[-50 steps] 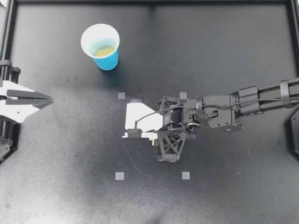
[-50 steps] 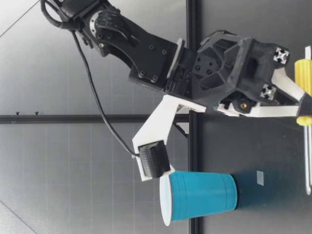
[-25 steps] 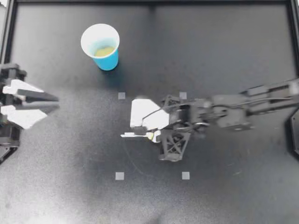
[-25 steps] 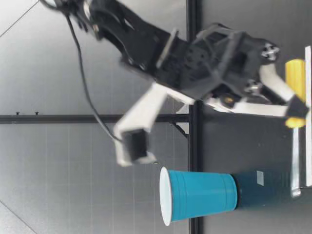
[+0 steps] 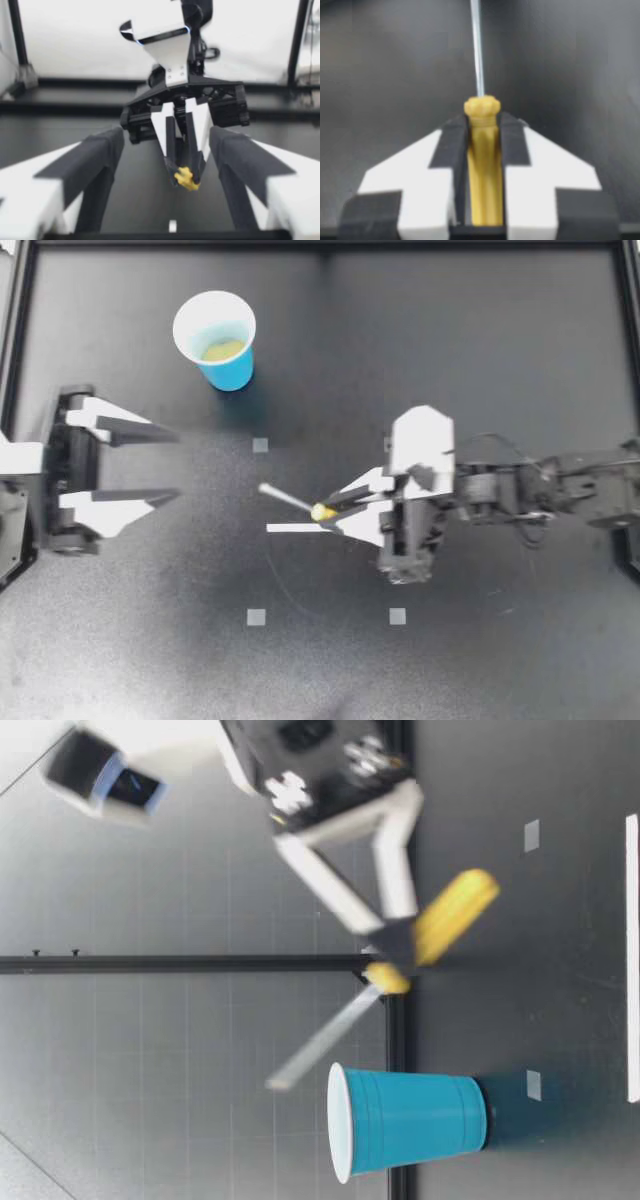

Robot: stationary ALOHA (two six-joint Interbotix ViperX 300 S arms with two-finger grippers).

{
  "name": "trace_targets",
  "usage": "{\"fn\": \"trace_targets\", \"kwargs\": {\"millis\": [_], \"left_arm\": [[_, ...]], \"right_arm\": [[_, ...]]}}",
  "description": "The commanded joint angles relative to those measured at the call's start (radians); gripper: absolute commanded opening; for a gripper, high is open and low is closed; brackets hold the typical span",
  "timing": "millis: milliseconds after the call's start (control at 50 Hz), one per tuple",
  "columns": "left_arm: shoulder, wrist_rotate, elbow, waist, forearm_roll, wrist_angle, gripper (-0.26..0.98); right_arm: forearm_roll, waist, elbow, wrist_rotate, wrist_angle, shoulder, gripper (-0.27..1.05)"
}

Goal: Pick up the screwdriver with the right arm, hand it over to the left arm then place it into the cup.

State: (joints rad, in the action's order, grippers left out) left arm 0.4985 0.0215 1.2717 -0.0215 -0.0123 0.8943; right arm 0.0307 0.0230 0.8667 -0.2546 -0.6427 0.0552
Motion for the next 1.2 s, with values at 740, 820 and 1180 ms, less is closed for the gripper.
{"fn": "trace_targets", "kwargs": {"millis": [740, 820, 1180], "left_arm": [[-0.4, 0.126, -0.264, -0.002, 0.032, 0.295, 0.68], [-0.4, 0.127, -0.267, -0.002, 0.043, 0.295, 0.68], [-0.4, 0.127, -0.267, -0.002, 0.044, 0.293, 0.36]], "right_arm": [[0.002, 0.002, -0.083, 0.057, -0.291, 0.029, 0.05], [0.002, -0.003, -0.087, 0.057, -0.291, 0.029, 0.05], [0.002, -0.005, -0.097, 0.057, -0.291, 0.029, 0.05]]}}
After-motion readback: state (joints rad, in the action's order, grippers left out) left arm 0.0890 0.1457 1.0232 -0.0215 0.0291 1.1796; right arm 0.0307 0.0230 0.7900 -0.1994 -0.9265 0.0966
